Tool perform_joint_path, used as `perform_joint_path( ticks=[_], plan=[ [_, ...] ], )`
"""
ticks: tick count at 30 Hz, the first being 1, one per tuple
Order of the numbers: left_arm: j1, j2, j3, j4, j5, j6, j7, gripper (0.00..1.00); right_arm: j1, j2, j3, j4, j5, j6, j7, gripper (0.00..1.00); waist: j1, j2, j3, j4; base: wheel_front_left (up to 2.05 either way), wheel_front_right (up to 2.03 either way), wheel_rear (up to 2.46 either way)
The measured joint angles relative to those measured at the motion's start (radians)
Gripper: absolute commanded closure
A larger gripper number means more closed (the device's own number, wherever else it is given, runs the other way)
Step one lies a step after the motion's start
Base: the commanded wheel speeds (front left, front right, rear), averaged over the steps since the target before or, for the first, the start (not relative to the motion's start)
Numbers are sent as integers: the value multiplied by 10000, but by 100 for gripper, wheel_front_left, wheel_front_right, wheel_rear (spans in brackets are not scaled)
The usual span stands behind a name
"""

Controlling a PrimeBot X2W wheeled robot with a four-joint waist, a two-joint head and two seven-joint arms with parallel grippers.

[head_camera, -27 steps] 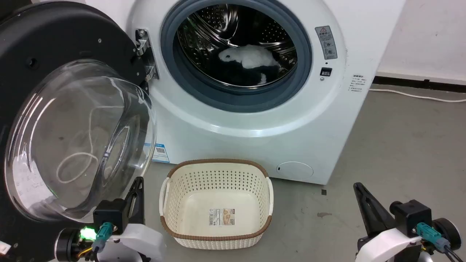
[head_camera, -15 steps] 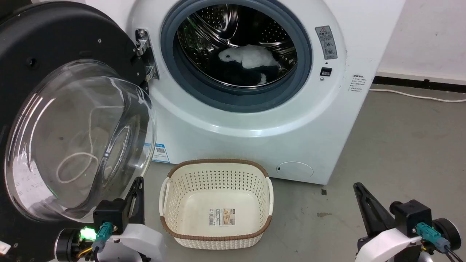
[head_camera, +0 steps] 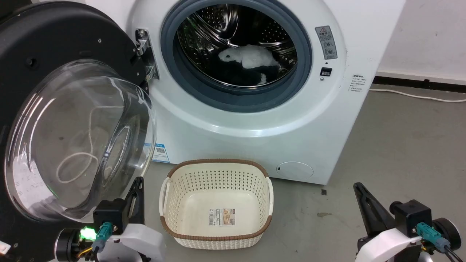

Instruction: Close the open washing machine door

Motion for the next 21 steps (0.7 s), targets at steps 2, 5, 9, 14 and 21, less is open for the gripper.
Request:
perform_joint_path(
  ticks=[2,5,9,14,21],
  plan=[
    [0,0,0,0,0,0,0,100,0,0,-2,0,0,0,0,100,0,0,0,0,0,0,0],
    [0,0,0,0,0,0,0,100,0,0,0,0,0,0,0,100,0,0,0,0,0,0,0],
    [0,0,0,0,0,0,0,100,0,0,-2,0,0,0,0,100,0,0,0,0,0,0,0],
    [0,0,0,0,0,0,0,100,0,0,0,0,0,0,0,100,0,0,0,0,0,0,0],
    [-1,0,-2,2,0,2,0,0,1,0,-2,2,2,0,0,0,0,0,0,0,0,0,0]
  ],
)
